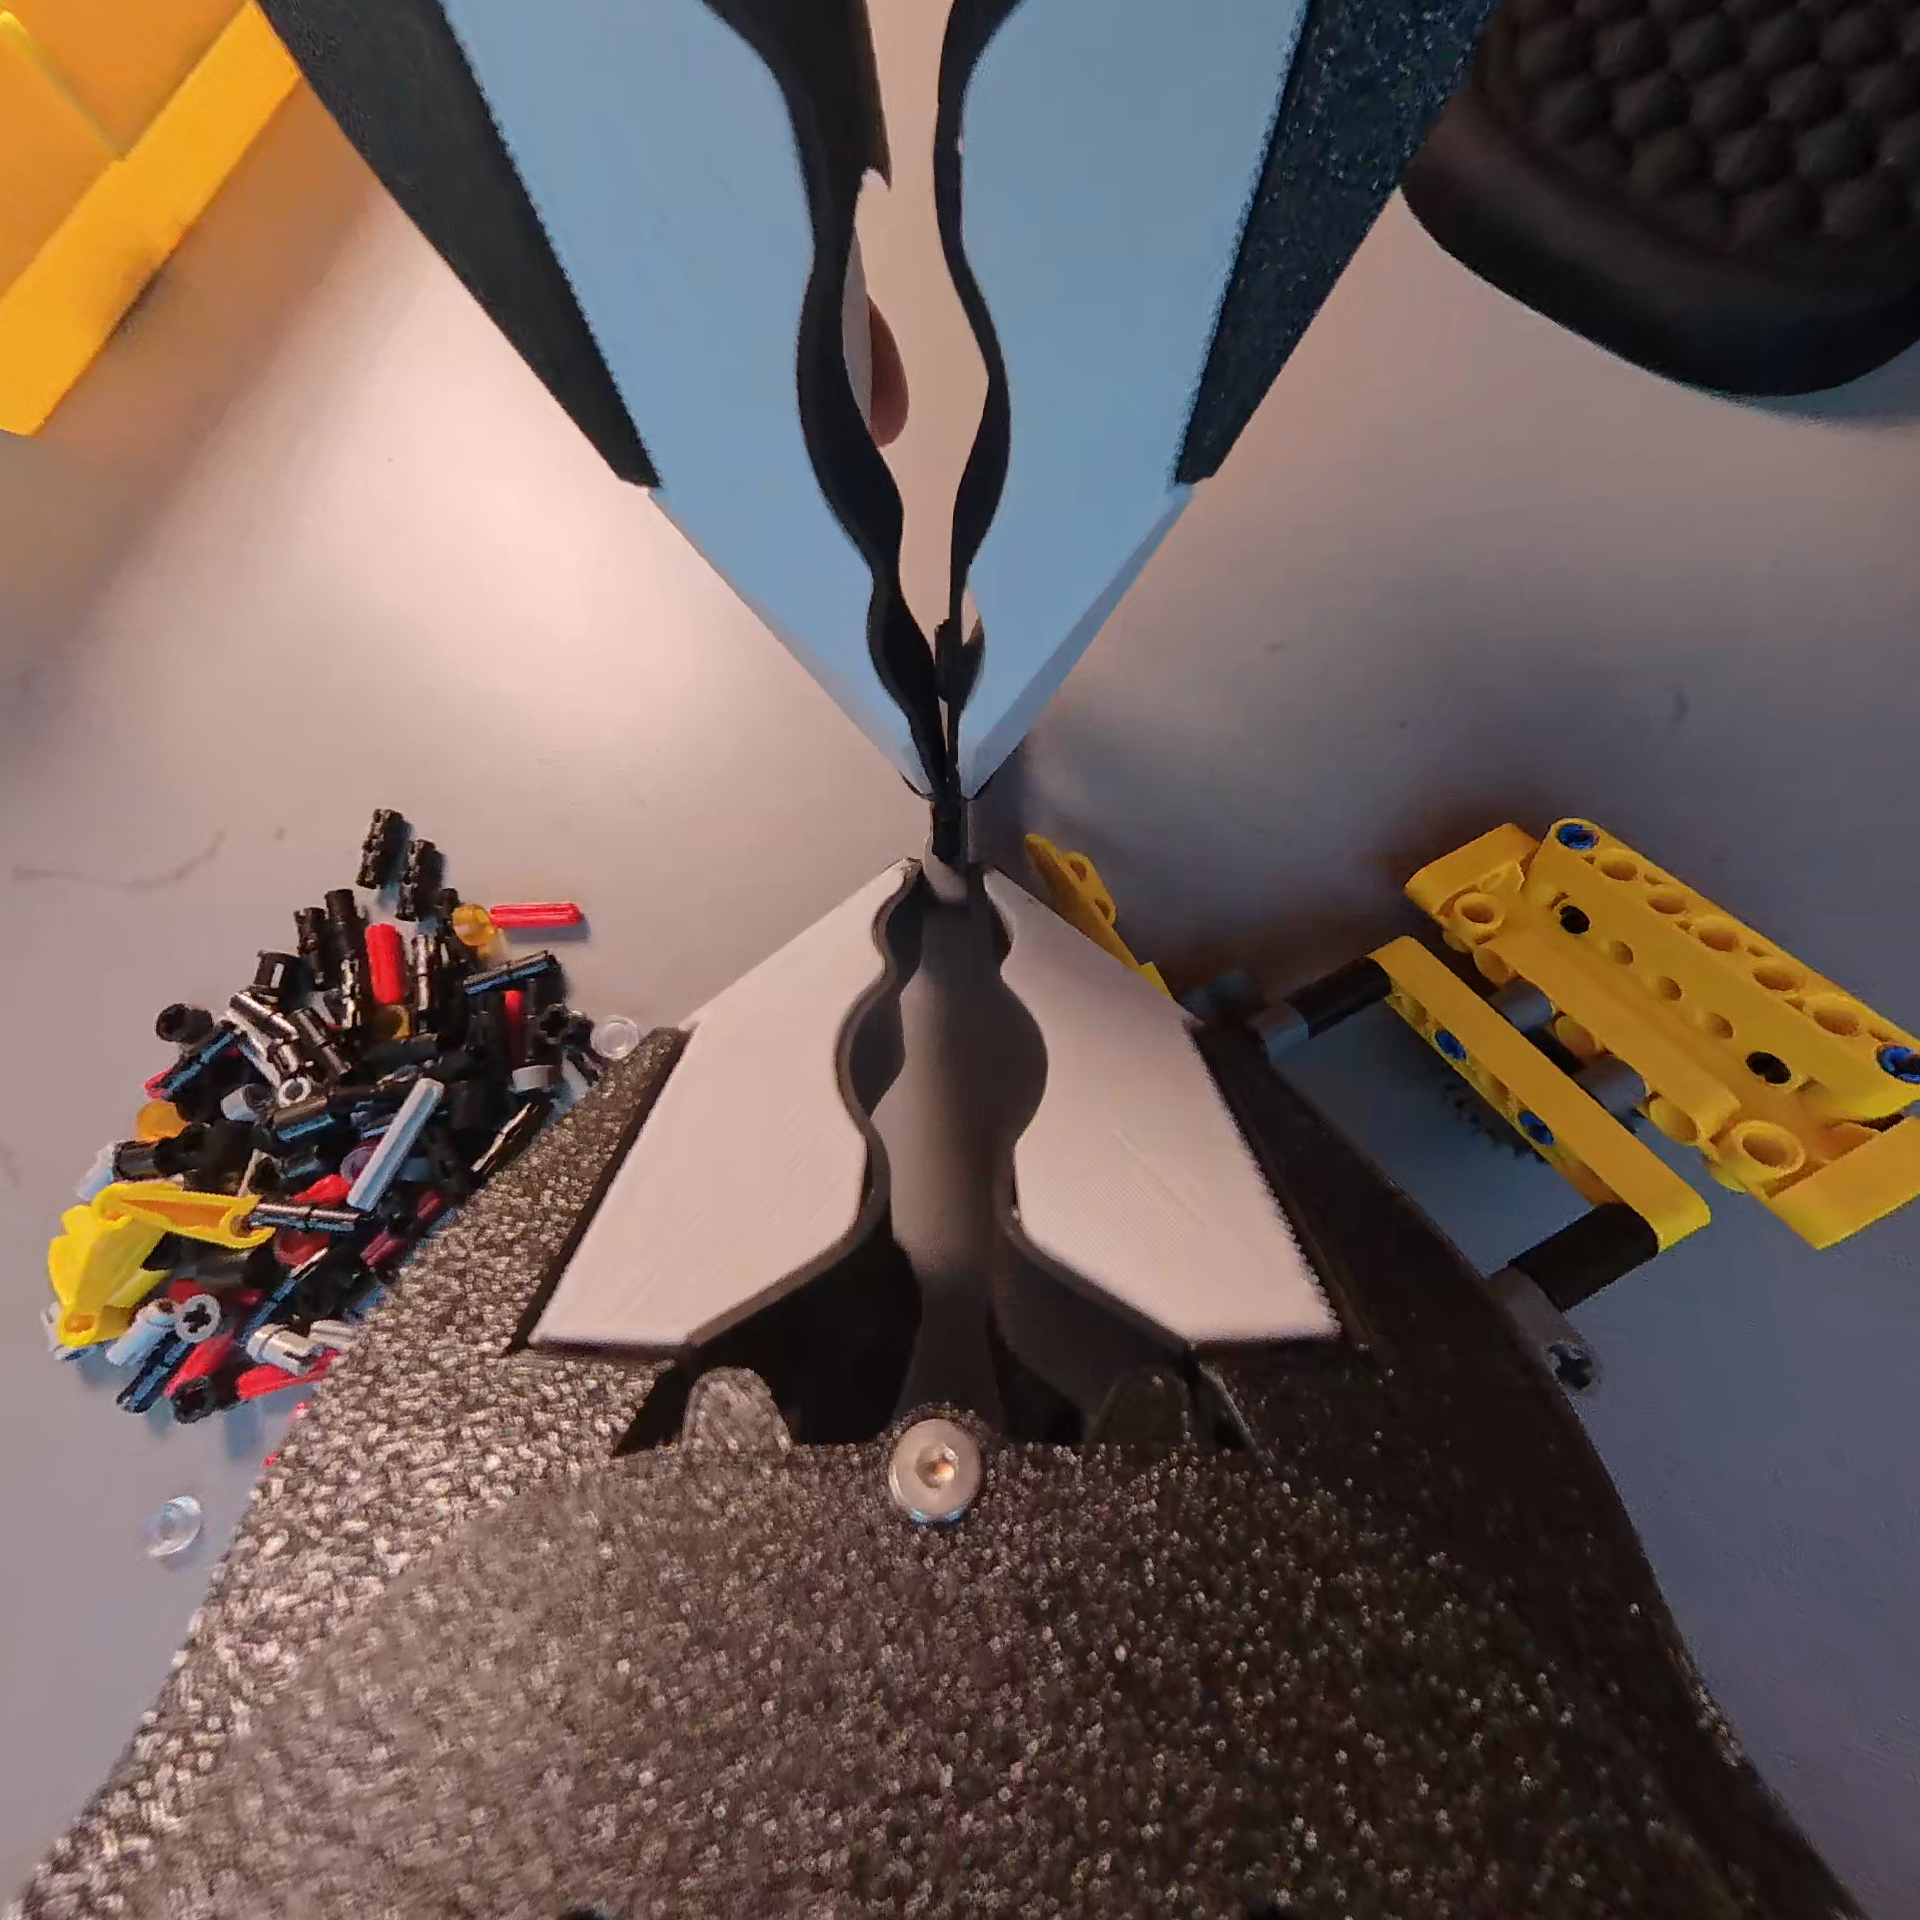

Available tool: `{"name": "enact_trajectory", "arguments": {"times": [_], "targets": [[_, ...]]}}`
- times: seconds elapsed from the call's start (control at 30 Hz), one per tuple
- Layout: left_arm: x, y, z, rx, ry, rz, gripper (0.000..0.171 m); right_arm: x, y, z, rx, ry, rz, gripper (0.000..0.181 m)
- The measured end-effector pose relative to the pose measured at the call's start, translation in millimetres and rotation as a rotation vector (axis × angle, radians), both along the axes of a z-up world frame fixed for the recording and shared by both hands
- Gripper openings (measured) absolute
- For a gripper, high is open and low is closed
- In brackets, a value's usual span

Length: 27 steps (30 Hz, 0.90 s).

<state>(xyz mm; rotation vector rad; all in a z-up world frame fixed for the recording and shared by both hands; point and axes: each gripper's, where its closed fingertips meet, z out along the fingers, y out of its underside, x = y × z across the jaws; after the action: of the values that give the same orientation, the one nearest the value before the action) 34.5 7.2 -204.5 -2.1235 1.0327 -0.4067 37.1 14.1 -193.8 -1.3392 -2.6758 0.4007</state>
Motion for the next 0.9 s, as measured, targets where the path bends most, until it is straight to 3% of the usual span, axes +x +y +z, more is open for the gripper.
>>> {"name": "enact_trajectory", "arguments": {"times": [0.9], "targets": [[-3.6, -1.6, -2.5, -0.065, -0.044, 0.029, 0.007, -1.5, -0.5, -7.5, -0.047, -0.033, -0.101, 0.000]]}}
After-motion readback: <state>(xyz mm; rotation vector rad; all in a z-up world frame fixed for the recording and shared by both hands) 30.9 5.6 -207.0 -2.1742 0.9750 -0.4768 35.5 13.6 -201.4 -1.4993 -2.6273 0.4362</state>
